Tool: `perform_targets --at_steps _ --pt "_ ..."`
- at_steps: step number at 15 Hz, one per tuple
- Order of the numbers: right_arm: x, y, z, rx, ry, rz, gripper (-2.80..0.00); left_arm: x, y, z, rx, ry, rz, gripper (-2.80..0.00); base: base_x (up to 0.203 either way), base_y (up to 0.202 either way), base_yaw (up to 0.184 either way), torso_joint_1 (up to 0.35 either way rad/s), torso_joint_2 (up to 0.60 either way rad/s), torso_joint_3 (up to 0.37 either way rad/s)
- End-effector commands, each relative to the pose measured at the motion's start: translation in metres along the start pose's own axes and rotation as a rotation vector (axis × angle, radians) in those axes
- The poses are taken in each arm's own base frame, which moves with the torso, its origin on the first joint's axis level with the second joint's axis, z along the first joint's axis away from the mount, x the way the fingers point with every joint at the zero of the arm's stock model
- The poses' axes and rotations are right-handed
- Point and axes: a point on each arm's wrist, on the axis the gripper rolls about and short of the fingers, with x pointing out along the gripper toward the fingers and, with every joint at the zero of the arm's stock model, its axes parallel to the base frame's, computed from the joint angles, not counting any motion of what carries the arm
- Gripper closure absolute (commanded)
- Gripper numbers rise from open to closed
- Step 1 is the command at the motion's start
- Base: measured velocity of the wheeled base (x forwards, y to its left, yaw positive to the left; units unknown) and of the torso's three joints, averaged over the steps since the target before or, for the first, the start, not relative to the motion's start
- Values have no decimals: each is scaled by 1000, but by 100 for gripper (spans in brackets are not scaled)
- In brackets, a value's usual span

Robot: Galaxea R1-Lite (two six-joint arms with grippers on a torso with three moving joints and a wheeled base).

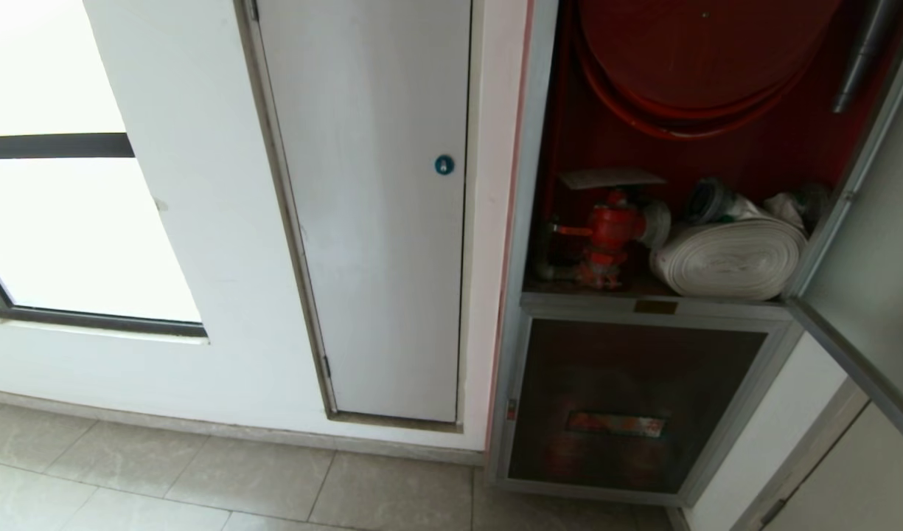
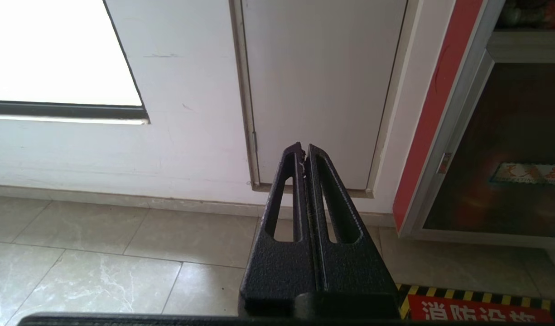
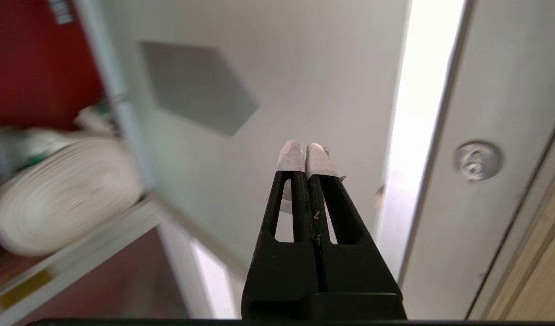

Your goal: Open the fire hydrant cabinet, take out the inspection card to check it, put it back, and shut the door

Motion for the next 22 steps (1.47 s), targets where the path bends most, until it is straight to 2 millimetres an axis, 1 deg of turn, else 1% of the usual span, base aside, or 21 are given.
perform_targets --at_steps 1,3,6,9,10,13,19,22 --pt "24 -6 -9 -41 -4 -98 0 1 0 -4 0 13 0 0 0 0 0 0 0 0" --pt "29 -17 -10 -35 -25 -127 0 1 0 -4 0 13 1 0 0 0 0 0 0 0" --pt "21 -32 -11 -30 -55 -162 0 1 0 -4 0 13 0 0 0 0 0 0 0 0" --pt "17 -46 -9 -5 -84 -200 0 1 0 -4 0 13 0 0 0 0 0 0 0 0" --pt "17 -50 -12 -9 -82 -206 0 1 0 -4 0 13 1 0 0 0 0 0 0 0" --pt "17 -60 -24 -14 -54 -223 0 1 0 -4 0 13 0 0 0 0 0 0 0 0" --pt "21 -76 -35 17 -20 -259 0 1 0 -4 0 13 0 0 0 0 0 0 0 0" --pt "22 -85 -36 27 -17 -266 0 1 0 -4 0 13 0 0 0 0 0 0 0 0"
